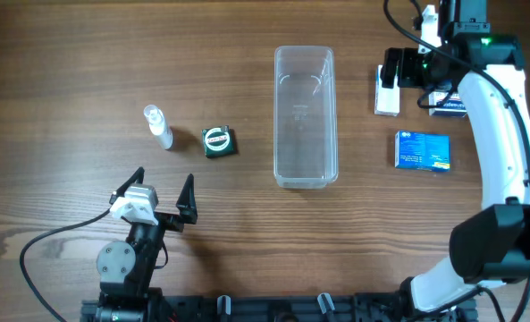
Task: Pack container
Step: 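Reach right gripper to the white Hansaplast box and grasp it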
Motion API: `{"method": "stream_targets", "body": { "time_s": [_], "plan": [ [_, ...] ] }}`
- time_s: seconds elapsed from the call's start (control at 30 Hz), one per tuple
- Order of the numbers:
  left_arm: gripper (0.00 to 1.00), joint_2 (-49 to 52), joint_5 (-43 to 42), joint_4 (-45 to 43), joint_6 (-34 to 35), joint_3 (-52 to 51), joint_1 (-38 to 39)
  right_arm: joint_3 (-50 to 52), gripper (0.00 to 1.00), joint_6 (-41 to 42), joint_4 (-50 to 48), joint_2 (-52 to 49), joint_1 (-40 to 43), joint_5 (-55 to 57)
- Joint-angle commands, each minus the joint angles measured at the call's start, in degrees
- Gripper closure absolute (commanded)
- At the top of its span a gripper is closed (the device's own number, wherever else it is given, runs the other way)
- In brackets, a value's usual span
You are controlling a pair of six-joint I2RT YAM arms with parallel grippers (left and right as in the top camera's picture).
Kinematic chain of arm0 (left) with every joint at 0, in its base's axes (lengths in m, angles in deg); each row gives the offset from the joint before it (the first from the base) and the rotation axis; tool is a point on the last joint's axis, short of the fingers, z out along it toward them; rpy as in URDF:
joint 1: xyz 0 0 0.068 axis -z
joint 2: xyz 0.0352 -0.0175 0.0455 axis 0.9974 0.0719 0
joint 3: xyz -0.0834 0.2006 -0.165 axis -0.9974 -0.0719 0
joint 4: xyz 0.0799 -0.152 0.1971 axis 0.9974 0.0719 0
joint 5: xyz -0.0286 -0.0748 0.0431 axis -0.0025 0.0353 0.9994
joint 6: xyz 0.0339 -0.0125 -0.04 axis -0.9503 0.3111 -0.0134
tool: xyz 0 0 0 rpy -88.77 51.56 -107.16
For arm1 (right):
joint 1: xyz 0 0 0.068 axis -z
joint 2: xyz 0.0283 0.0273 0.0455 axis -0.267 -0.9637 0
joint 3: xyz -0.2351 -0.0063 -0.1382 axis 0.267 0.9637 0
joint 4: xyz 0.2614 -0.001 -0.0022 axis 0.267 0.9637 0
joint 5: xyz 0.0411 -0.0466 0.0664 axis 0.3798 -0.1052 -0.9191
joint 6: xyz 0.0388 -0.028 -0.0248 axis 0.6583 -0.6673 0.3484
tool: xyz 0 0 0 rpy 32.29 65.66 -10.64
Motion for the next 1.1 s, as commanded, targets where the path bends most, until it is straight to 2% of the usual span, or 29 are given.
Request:
{"method": "stream_targets", "body": {
  "time_s": [0.0, 0.07, 0.37, 0.47, 0.7, 0.87, 1.07],
  "plan": [
    [0.00, -0.15, 0.50, 0.22, 0.50, -0.33, -0.44, -0.52, 0.00, -0.98, -1.27, -1.38, 0.31, 1.09],
    [0.00, -0.15, 0.50, 0.20, 0.50, -0.33, -0.44, -0.52, 0.00, -2.67, -1.81, -1.38, 0.37, 2.49],
    [0.00, -0.15, 0.52, 0.20, 0.50, -0.33, -0.44, -0.50, 0.00, -0.70, -2.54, -1.51, 0.50, 2.27],
    [0.00, -0.15, 0.52, 0.20, 0.50, -0.33, -0.44, -0.52, 0.00, 2.16, -3.87, -1.51, 2.23, 9.55],
    [0.00, -0.15, 0.50, 0.22, 0.50, -0.33, -0.44, -0.52, 0.00, -11.13, -7.21, -1.68, 12.66, 0.44],
    [0.00, -0.15, 0.50, 0.20, 0.50, -0.33, -0.44, -0.50, 0.00, -11.63, -12.04, -4.13, 14.95, 1.40],
    [0.00, -0.15, 0.52, 0.22, 0.50, -0.33, -0.44, -0.50, 0.00, -11.87, -17.03, -12.72, 16.74, 1.57]
  ]
}}
